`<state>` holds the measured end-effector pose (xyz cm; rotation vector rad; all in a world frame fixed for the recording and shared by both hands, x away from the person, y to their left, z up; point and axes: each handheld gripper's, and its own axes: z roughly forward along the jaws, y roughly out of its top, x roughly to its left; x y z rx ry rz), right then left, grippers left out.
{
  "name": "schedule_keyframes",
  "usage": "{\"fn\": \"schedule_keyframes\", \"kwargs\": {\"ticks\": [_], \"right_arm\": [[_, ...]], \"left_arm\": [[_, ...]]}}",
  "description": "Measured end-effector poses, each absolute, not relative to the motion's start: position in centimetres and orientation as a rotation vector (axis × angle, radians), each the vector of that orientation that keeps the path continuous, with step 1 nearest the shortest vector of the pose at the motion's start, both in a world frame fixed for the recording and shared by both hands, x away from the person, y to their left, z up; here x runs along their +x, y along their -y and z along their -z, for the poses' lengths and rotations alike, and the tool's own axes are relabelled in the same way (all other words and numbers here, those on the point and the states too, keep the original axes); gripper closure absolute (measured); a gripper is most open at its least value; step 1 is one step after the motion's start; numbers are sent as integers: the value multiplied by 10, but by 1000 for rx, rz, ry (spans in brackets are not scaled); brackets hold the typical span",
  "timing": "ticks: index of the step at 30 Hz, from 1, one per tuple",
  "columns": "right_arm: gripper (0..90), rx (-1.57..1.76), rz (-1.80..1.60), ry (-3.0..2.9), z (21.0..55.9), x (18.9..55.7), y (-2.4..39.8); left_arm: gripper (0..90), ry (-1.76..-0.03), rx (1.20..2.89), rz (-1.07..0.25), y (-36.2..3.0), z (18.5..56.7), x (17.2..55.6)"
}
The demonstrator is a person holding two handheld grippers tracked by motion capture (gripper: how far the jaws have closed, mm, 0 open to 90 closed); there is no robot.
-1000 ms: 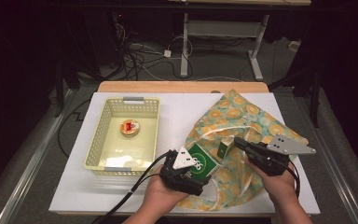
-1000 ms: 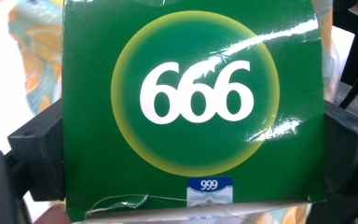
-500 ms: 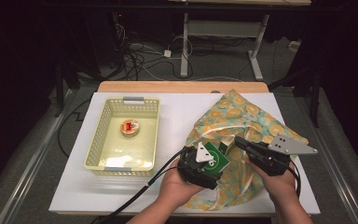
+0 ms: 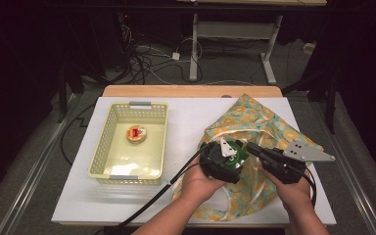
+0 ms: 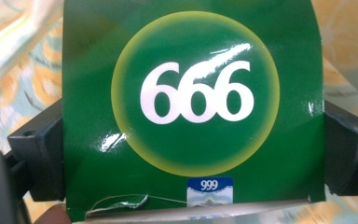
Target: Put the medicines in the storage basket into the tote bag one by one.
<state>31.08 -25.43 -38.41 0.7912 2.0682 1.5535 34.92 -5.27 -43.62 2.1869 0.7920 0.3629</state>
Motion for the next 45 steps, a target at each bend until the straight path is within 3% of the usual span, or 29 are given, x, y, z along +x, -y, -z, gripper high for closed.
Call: {"fn": "schedule_keyframes", "kwargs": {"ticks": [7, 17, 36, 45], "right_arm": [[900, 812, -1552, -2050, 384, 312, 260], [900, 828, -1550, -2054, 387, 314, 262], [900, 824, -1539, -2060, 386, 312, 261], [900, 822, -1533, -2059, 386, 312, 261]], "left_arm": [[48, -827, 2123, -407, 72, 448, 364], [3, -822, 2098, -328, 72, 455, 366], [0, -785, 2051, -174, 31, 444, 338], [0, -757, 2015, -186, 0, 434, 317]]}}
